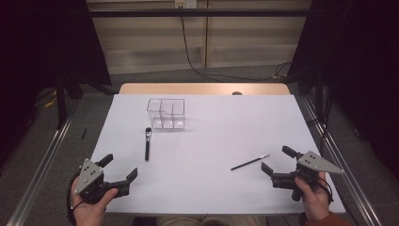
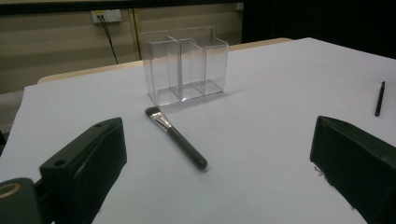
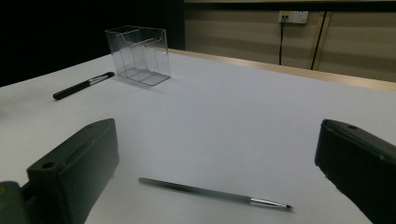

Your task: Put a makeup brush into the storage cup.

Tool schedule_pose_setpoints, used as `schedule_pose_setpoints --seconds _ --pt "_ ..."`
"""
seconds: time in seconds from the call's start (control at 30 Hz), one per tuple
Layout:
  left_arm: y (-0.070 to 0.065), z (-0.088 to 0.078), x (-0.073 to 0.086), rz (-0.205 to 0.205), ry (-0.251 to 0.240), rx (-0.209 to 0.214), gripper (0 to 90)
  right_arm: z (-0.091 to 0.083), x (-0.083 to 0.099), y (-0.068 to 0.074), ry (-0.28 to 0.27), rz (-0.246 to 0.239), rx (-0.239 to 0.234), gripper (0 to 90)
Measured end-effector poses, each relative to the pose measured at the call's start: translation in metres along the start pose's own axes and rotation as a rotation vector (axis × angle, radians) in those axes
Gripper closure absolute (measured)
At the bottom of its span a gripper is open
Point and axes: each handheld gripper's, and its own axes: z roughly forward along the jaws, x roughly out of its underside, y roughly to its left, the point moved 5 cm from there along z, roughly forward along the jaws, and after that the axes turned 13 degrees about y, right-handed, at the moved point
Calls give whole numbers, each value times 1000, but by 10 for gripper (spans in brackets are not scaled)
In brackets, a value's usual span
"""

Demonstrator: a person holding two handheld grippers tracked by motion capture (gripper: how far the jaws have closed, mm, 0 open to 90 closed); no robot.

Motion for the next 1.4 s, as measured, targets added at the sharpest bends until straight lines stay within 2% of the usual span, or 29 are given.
schedule_pose_setpoints --seconds 0.27,0.43,0.53,0.63,0.73,0.8,1.1,1.17,1.27,1.4 --pt "-3 2 -3 -9 -14 30 38 -1 1 -2 2 5 6 0" --pt "-4 4 -4 6 -9 32 38 0 2 -3 2 8 6 0" --pt "-4 9 -6 12 -7 42 38 0 2 -1 5 -12 -3 0" --pt "-5 14 -8 15 -3 46 38 0 3 0 9 -13 -5 0" --pt "-5 15 -8 19 0 47 38 -1 2 2 4 -1 -4 0" --pt "-3 14 -9 16 8 30 41 0 2 3 11 -20 -9 0" --pt "-1 14 -17 15 -2 34 42 1 1 2 13 -11 0 0" --pt "0 14 -19 19 4 29 42 2 1 3 13 -9 -4 0" --pt "-2 17 -23 41 1 50 67 3 1 3 11 -6 -6 0" --pt "-1 22 -30 46 -8 46 57 4 2 3 25 0 -4 0"
